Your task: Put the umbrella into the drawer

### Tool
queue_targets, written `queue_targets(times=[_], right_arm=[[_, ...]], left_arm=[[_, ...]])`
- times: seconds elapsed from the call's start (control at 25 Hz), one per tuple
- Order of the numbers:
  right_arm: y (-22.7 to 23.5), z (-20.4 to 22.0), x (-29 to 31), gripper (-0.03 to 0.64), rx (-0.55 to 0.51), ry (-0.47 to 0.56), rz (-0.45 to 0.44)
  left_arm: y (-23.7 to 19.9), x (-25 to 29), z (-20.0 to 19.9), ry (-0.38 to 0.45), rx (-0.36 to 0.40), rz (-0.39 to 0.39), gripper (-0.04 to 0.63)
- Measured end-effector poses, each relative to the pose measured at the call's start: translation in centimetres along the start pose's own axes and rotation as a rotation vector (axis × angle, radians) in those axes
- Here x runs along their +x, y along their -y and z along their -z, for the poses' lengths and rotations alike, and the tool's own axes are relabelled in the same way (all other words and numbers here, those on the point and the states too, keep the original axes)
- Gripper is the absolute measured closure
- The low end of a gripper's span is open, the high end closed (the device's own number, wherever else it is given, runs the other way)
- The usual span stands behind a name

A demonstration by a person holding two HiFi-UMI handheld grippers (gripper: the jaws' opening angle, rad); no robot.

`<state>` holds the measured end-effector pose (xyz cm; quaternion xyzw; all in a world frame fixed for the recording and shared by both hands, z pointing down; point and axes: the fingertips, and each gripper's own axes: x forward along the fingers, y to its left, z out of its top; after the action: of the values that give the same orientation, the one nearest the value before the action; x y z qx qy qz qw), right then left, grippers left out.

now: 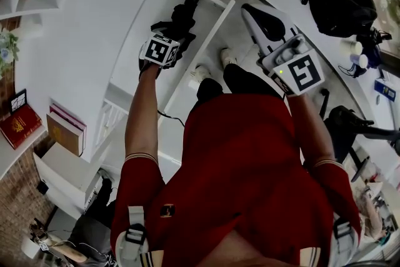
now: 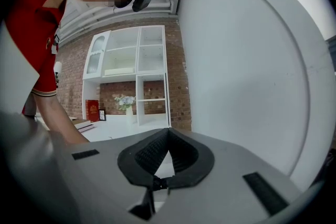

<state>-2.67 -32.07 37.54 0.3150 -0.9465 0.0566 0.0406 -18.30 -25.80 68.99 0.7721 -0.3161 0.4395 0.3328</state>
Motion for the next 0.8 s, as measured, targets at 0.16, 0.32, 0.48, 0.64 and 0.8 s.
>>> queue_targets(times=[0.16,0.32,0.48,0.64,0.8], right_arm=[[0.4,0.3,0.2,0.618,0.005,-0.008,0.002],[0.7,0.4,0.5,0.618,0.007,-0.011,-0.002],[0.7,0.3,0.8,0.618,0.014,-0.004,-0.01],[0.7,0.5,1.0,0.618,0.016,-0.009,-0.013],[0.8,0.7,0.8,0.618,0.019,-0.009,-0.018]], left_arm=[[-0.1,0.6,0.3,-0.029,-0.012,0.01,0.36],[-0.2,1.0,0.5,-0.039,-0.029,0.018,0.36],[-0.2,1.3,0.4,-0.04,-0.047,0.032,0.351],[-0.2,1.3,0.5,-0.029,-0.052,0.046,0.343],[-0.1,1.0,0.2,0.01,-0.065,0.035,0.325]])
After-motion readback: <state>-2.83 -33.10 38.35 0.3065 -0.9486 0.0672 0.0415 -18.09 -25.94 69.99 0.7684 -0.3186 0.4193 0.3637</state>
